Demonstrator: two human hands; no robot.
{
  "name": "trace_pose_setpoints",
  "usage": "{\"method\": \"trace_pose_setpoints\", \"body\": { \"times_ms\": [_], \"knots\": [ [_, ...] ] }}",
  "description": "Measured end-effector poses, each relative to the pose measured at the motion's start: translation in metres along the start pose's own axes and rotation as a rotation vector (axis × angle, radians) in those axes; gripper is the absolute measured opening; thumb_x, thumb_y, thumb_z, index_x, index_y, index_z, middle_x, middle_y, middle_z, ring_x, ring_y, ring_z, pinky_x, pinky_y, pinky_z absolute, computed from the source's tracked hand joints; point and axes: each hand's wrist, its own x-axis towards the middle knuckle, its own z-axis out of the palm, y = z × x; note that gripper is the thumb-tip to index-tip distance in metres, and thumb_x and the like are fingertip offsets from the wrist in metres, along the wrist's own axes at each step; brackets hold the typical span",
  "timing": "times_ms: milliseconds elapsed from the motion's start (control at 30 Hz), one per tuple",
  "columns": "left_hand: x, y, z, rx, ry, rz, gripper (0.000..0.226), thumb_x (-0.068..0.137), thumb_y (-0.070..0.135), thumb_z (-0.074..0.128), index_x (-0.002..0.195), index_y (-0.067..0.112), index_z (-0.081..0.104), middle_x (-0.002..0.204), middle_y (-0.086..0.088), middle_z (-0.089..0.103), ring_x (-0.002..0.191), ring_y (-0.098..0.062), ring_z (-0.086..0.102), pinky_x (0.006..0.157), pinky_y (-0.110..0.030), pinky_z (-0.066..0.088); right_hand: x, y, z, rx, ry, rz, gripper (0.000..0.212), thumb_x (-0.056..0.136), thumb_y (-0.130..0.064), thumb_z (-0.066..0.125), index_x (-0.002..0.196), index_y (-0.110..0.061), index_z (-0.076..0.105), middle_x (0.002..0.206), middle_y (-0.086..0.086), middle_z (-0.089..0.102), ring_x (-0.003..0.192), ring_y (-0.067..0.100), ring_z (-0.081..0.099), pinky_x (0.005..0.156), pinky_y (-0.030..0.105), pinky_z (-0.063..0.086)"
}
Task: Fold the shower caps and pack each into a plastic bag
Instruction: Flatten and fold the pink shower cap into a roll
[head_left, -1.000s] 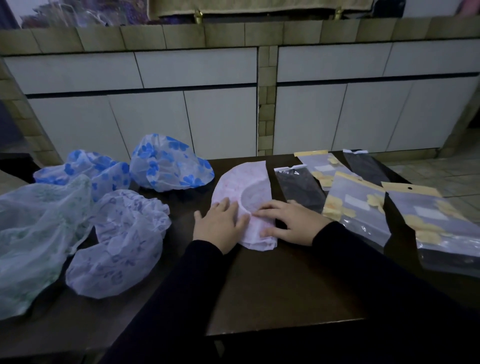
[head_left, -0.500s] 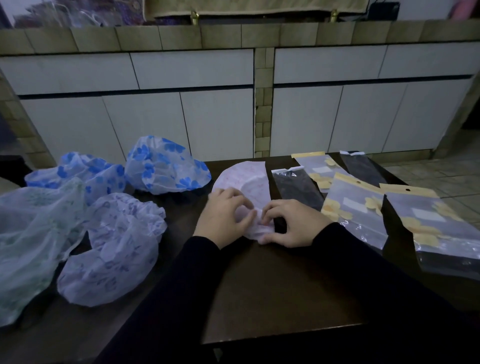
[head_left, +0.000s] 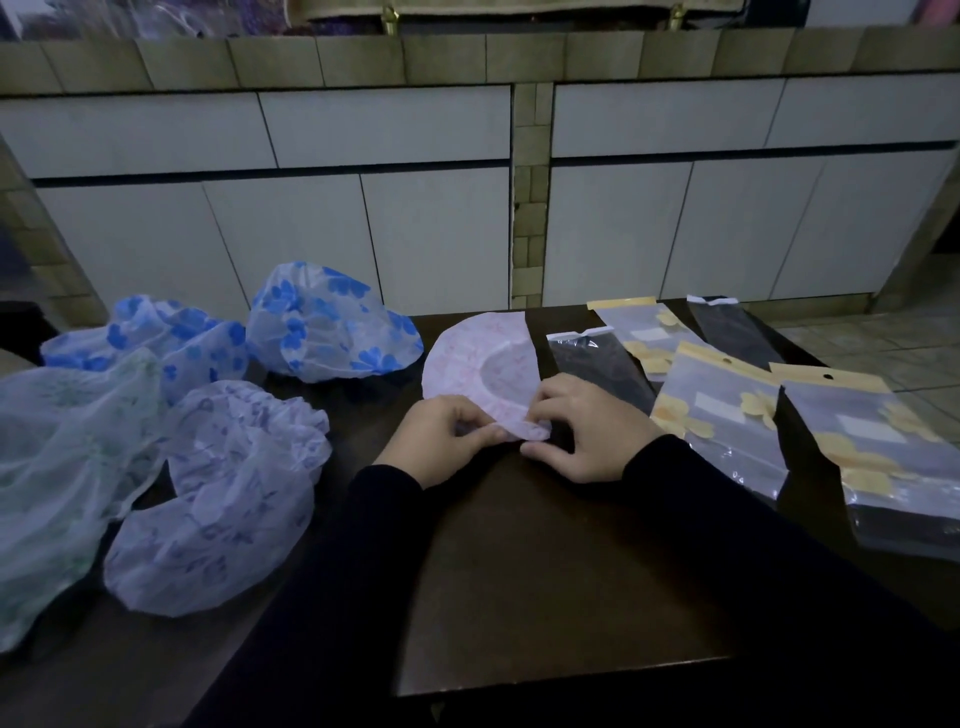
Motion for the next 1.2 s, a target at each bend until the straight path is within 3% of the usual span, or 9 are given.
{"method": "trace_pose_setpoints", "body": {
  "times_ms": [200,267,367,533,733,867,1000,1100,1200],
  "knots": [
    [0.0,-0.001,0.001,-0.021,0.033,-0.033,0.006,0.087,0.035,0.066,0.083,0.031,0.067,0.089,0.012,0.063,0.082,-0.002,0.055,0.07,-0.012,0.038,0.005,0.002,0.001,0.14,0.011,0.186,0.039,0.095,-0.043,0.049,0.082,-0.014,0.07,0.077,0.002,0.062,0.076,0.012,0.054,0.073,0.034,0.048],
    [0.001,-0.002,0.002,-0.008,0.054,-0.036,0.006,0.087,0.034,0.067,0.085,0.029,0.069,0.09,0.012,0.063,0.083,-0.002,0.055,0.071,-0.01,0.038,0.007,0.0,0.004,0.21,0.029,0.296,0.036,0.096,-0.042,0.048,0.078,-0.02,0.07,0.077,0.0,0.065,0.075,0.012,0.057,0.076,0.031,0.047],
    [0.002,-0.002,0.003,-0.01,0.079,-0.046,0.01,0.088,0.031,0.066,0.094,0.025,0.072,0.091,0.013,0.066,0.085,-0.001,0.057,0.079,-0.014,0.044,0.016,-0.004,0.01,0.089,0.045,0.337,0.029,0.097,-0.04,0.047,0.096,-0.027,0.073,0.09,-0.008,0.07,0.087,0.011,0.06,0.095,0.034,0.043],
    [0.004,0.001,0.005,0.053,0.082,-0.059,0.013,0.091,0.027,0.063,0.1,0.024,0.071,0.093,0.01,0.067,0.087,-0.002,0.058,0.081,-0.018,0.044,0.017,-0.002,0.012,0.033,0.115,0.347,0.037,0.094,-0.048,0.049,0.078,-0.021,0.067,0.069,-0.006,0.062,0.072,0.011,0.057,0.088,0.034,0.044],
    [0.007,0.004,0.006,0.143,0.061,-0.031,0.01,0.091,0.024,0.061,0.096,0.032,0.059,0.085,0.011,0.061,0.076,-0.004,0.055,0.075,-0.02,0.047,0.016,-0.008,0.016,-0.136,0.138,0.335,0.024,0.091,-0.049,0.054,0.093,-0.027,0.064,0.085,-0.01,0.06,0.086,0.01,0.054,0.092,0.033,0.036],
    [0.008,0.002,0.007,0.132,0.07,0.026,0.011,0.089,0.02,0.065,0.094,0.026,0.072,0.098,0.01,0.062,0.084,-0.003,0.055,0.081,-0.017,0.044,0.014,-0.009,0.016,-0.16,0.178,0.209,0.016,0.091,-0.041,0.059,0.101,-0.031,0.066,0.103,-0.011,0.057,0.098,0.009,0.048,0.086,0.028,0.033],
    [0.01,-0.003,0.008,0.136,0.09,0.015,0.011,0.087,0.031,0.068,0.095,0.028,0.075,0.099,0.012,0.064,0.093,-0.006,0.055,0.092,-0.028,0.047,0.013,-0.009,0.013,-0.227,0.089,0.209,0.029,0.094,-0.048,0.049,0.108,-0.034,0.069,0.112,-0.014,0.062,0.103,0.011,0.05,0.089,0.032,0.03],
    [0.009,-0.007,0.005,0.178,0.067,0.009,0.028,0.078,0.052,0.07,0.097,0.032,0.073,0.099,0.018,0.064,0.099,-0.005,0.051,0.097,-0.039,0.045,0.009,-0.008,0.011,-0.23,0.028,0.244,0.044,0.085,-0.065,0.049,0.111,-0.035,0.068,0.116,-0.016,0.061,0.11,0.011,0.05,0.098,0.039,0.033],
    [0.007,-0.009,0.001,0.151,0.042,0.014,0.032,0.074,0.052,0.074,0.101,0.034,0.072,0.099,0.02,0.061,0.102,-0.004,0.049,0.098,-0.039,0.044,0.008,-0.005,0.009,-0.139,0.0,0.281,0.037,0.084,-0.058,0.059,0.113,-0.038,0.066,0.122,-0.016,0.058,0.116,0.01,0.046,0.102,0.039,0.031]
  ]
}}
